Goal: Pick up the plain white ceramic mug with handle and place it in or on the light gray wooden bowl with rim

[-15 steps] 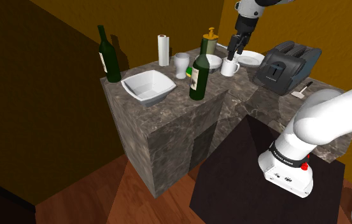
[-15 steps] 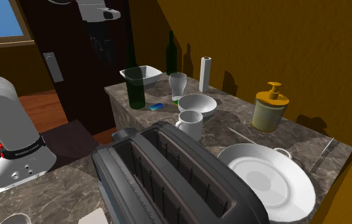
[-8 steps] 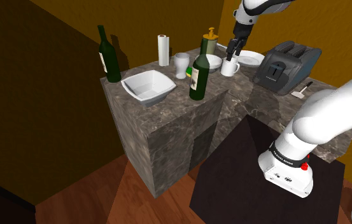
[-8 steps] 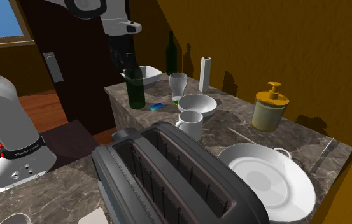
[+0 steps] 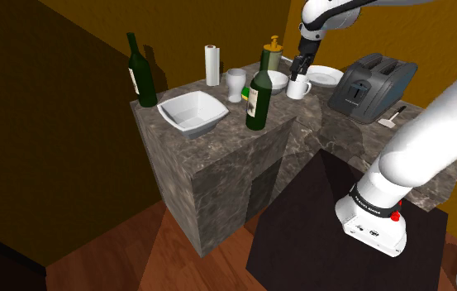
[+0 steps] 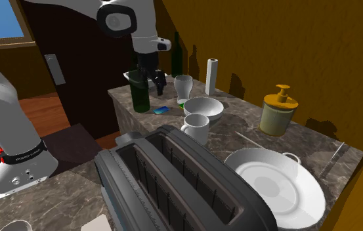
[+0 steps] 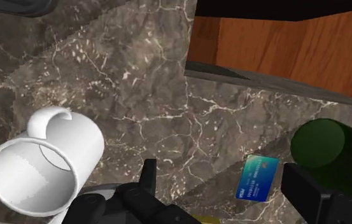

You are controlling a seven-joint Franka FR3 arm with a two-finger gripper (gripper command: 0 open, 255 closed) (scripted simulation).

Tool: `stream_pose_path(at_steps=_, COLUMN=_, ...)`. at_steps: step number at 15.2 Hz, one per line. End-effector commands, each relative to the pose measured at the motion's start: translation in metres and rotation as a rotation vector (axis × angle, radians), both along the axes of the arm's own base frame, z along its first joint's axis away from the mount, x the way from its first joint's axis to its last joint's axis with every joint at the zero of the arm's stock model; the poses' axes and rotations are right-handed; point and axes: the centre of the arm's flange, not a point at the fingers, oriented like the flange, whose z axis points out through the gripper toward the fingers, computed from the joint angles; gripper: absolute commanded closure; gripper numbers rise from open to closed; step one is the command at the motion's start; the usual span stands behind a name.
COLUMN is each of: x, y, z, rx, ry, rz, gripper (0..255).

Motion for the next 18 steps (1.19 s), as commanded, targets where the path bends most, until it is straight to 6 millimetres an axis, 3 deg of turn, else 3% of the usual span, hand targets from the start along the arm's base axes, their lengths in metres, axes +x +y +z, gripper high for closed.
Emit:
stream_pose_path(at_steps=1, x=0.01, y=-0.021, z=-0.011, rx=-0.003, ry=-0.001, rz=-0.002, gripper=0)
stream_pose_path(at_steps=12, x=0.068, y=-0.136, z=-0.075, rx=-0.008, ry=-0.007, rz=-0.017, gripper=0)
stream_pose_path(at_steps=18, x=0.07, y=-0.137, z=-0.102, rx=-0.008, ry=-0.007, rz=-0.017, gripper=0)
